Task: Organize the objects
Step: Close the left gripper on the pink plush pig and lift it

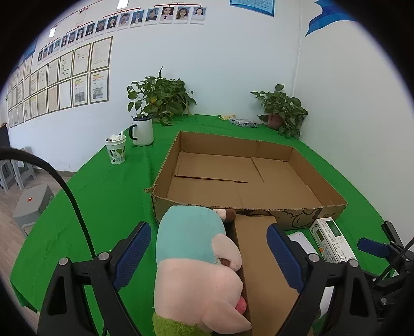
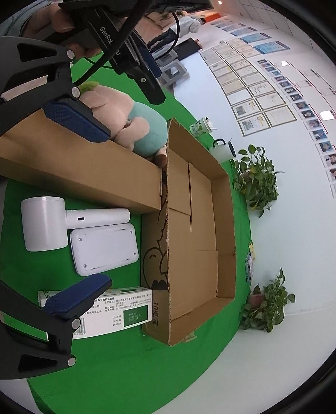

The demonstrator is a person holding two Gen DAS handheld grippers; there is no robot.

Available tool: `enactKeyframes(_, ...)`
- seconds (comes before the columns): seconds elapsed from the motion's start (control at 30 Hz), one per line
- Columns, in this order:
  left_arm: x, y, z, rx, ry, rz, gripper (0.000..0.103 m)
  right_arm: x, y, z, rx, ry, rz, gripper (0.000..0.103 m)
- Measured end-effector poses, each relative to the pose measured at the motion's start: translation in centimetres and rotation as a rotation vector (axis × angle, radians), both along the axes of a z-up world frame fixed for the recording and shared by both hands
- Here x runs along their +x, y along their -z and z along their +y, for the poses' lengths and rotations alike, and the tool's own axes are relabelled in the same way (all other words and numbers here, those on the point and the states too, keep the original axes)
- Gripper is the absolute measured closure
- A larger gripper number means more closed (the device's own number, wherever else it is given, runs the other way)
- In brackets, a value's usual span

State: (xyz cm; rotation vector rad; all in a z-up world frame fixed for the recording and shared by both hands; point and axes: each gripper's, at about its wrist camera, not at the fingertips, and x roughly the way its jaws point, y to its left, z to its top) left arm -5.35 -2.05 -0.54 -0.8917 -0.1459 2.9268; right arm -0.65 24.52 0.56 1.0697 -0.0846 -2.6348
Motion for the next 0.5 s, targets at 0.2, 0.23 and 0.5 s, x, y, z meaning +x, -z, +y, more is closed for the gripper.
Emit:
enactKeyframes(0.2,0.7,-0.5,1.3,-0.040,-0.064,-0.029,0.012,-0.8,0.1,0.9,-0.036,-0.072,0.010,0.001)
enactKeyframes(0.23,0.8,-0.5,1.5,-0.048,-0.067,-0.032,0.012,-1.1,0.2,1.1,-0.043,-0.078,0.007,0.001)
enactKeyframes(0.5,0.4,-0.3,1.1,-0.070,-0.075,-0.051,0.012,-2.8,1.0,1.7,-0.095,-0.086,-0.013,0.001)
